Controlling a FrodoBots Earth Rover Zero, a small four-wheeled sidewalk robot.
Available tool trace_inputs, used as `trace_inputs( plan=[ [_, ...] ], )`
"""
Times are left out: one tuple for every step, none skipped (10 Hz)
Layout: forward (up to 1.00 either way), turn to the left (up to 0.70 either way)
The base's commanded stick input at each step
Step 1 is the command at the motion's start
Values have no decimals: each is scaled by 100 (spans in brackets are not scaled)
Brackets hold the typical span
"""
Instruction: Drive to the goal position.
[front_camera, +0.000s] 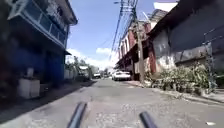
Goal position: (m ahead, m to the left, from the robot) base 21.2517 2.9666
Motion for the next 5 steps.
trace_inputs(
  plan=[
    [100, -38],
    [100, -38],
    [100, -38],
    [100, -20],
    [100, -4]
  ],
)
